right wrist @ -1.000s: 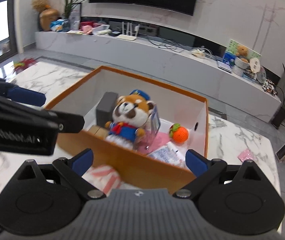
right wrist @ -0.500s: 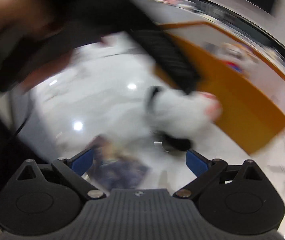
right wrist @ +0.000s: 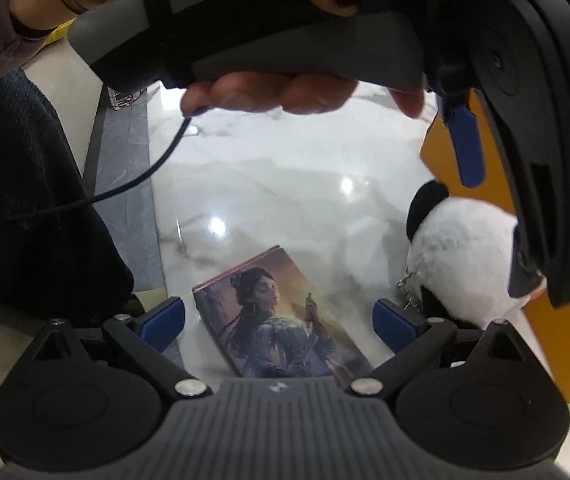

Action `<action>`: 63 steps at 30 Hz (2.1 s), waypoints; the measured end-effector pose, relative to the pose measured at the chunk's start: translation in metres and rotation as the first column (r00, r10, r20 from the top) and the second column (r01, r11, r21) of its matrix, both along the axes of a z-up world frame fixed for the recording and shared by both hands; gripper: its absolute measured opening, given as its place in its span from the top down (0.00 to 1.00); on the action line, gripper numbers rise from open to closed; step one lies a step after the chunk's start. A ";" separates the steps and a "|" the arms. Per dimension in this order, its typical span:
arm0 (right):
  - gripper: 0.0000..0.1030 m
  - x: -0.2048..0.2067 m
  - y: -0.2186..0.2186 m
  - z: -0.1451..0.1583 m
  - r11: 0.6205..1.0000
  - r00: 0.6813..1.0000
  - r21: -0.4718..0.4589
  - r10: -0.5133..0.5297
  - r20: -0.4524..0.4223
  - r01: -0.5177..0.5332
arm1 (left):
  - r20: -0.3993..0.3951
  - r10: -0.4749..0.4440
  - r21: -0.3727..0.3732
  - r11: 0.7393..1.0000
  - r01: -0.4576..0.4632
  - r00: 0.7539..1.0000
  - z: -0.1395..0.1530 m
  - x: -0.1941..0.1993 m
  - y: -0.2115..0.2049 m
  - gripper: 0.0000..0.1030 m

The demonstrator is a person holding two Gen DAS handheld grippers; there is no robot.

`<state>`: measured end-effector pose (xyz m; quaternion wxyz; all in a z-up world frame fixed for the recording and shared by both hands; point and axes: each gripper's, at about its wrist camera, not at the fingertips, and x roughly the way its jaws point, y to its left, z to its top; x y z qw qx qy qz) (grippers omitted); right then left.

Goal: Organize objects
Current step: 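Move left gripper to the white panda plush while right gripper approaches the painted book, then grasp the panda plush with left gripper while right gripper grasps the painted book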

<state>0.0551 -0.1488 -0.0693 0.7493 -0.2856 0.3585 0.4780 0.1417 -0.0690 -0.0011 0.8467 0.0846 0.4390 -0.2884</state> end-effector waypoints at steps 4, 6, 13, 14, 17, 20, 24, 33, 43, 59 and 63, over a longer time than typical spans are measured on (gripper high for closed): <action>0.03 -0.003 -0.004 -0.004 1.000 1.000 0.014 -0.001 -0.005 0.001 | 0.010 0.021 0.053 0.998 -0.021 1.000 -0.011 0.005 -0.013 0.12; 0.03 -0.005 -0.004 -0.006 1.000 1.000 0.019 -0.010 0.017 0.010 | -0.005 0.054 0.069 0.996 -0.053 0.999 -0.017 0.011 -0.018 0.12; 0.11 -0.002 -0.005 -0.009 0.999 0.999 0.032 -0.032 -0.004 0.032 | -0.052 0.082 0.079 0.994 -0.078 0.995 -0.034 0.024 -0.023 0.15; 0.14 -0.001 -0.006 -0.008 0.999 0.999 0.041 -0.031 -0.022 0.032 | -0.067 0.097 0.066 0.994 -0.093 0.993 -0.034 0.026 -0.021 0.16; 0.15 0.001 -0.008 -0.007 0.998 0.998 0.044 -0.037 -0.042 0.039 | -0.097 0.116 0.043 0.993 -0.112 0.989 -0.034 0.030 -0.015 0.17; 0.18 0.003 -0.011 -0.005 0.998 0.997 0.043 -0.044 -0.066 0.047 | -0.105 0.119 0.030 0.993 -0.116 0.987 -0.033 0.031 -0.009 0.17; 0.26 0.013 -0.023 -0.001 0.988 0.983 0.027 -0.150 -0.109 0.154 | -0.131 0.158 0.011 0.987 -0.158 0.979 -0.032 0.035 -0.002 0.17; 0.31 0.034 -0.079 0.006 0.862 0.853 -0.059 -0.506 -0.125 0.503 | -0.150 0.211 0.030 0.977 -0.209 0.966 -0.032 0.035 0.016 0.17; 0.22 0.035 -0.083 0.003 0.850 0.845 -0.032 -0.526 -0.095 0.525 | -0.092 0.167 0.173 0.974 -0.150 0.982 -0.046 0.024 -0.003 0.11; 0.38 0.033 -0.116 0.020 0.742 0.742 0.032 -0.667 -0.077 0.670 | -0.096 0.224 0.164 0.965 -0.206 0.970 -0.034 0.011 0.017 0.20; 0.38 0.045 -0.128 0.010 0.721 0.722 0.039 -0.689 -0.064 0.692 | -0.057 0.233 0.161 0.962 -0.222 0.971 -0.025 0.002 0.020 0.20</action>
